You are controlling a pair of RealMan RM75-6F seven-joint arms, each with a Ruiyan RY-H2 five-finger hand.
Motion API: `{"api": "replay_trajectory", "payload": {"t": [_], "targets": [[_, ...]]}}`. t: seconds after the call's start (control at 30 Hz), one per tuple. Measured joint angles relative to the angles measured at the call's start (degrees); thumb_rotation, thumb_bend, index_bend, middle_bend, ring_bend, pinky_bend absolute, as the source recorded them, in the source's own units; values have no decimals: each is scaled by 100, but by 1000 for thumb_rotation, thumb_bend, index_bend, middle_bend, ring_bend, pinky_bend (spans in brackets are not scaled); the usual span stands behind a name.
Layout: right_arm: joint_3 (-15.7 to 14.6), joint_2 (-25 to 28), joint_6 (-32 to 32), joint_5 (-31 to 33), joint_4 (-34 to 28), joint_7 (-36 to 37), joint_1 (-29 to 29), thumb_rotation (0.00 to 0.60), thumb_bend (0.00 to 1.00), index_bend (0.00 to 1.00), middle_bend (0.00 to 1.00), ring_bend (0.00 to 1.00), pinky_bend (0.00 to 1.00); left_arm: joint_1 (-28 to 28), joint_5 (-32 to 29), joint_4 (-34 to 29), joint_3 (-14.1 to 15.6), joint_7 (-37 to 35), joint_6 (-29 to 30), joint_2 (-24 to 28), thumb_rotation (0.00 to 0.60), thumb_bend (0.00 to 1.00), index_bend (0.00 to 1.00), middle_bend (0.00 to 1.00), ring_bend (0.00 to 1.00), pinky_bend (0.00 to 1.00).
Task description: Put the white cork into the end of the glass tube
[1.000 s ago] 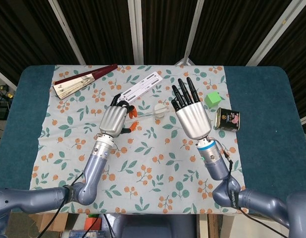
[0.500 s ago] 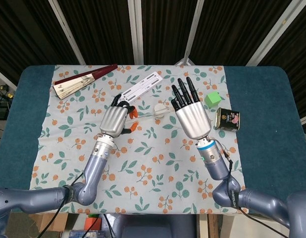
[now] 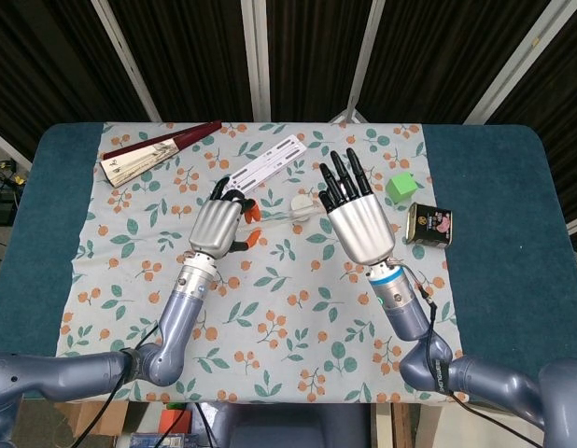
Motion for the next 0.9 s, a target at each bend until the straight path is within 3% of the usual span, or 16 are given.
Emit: {"api": "replay_trajectory", "payload": {"t": [0.9], "targets": [[20,-35,-11,30,-19,-90,18,600,362,769,246,0,0,-9,44,-5,-2,-64,36,-57,600,542,705,764,257,0]]}}
